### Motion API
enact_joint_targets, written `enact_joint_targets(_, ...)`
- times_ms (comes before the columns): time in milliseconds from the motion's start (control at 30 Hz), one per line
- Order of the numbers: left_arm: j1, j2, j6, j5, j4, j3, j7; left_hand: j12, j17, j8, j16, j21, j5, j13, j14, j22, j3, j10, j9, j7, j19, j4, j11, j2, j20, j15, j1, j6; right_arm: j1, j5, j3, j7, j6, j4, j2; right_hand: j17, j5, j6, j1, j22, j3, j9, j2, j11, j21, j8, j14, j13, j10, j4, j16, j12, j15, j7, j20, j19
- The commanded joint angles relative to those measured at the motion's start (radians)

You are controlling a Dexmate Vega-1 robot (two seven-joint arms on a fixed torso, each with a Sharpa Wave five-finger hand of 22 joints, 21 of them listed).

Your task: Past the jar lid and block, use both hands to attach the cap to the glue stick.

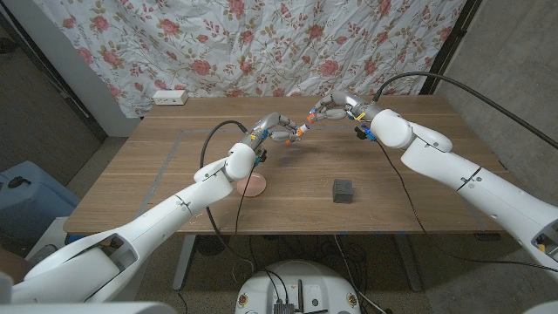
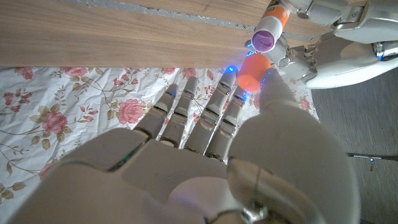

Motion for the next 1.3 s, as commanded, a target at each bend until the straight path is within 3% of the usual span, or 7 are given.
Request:
enact_joint_targets(33,0.011,0.004,0.012,0.002,-0.016,-0.006,0.007,0.007,0.002,0.006,0.001,-0.001,0.007,0.005,-0.003,0.001,0.007,0.005,0.011,0.025,0.005,-0.001,-0.006,0.064,0.002,-0.094,-0.031,0.039,-0.007,-0.002,-0.001,-0.007,-0.012,-0.001,0.003,0.002,0.001,0.002,0.001,0.002,-0.007,0.002,0.003,0.0,0.003,-0.003,-0.004,0.005,-0.002,0.0,0.004,-0.003,-0.126,-0.002,0.009,0.005)
enact_joint_targets(1300,0.024,0.005,0.006,0.005,-0.026,-0.009,0.017,0.007,0.002,0.006,0.001,-0.001,0.007,0.005,-0.003,0.001,0.008,0.006,0.012,0.026,0.005,0.0,-0.006,0.066,0.001,-0.093,-0.03,0.039,-0.029,-0.011,-0.008,-0.008,-0.029,-0.038,-0.005,0.003,-0.003,0.007,-0.001,0.003,-0.014,-0.001,0.014,0.0,0.003,-0.014,-0.007,0.006,-0.011,0.001,0.007,-0.005,-0.125,-0.002,0.009,0.004)
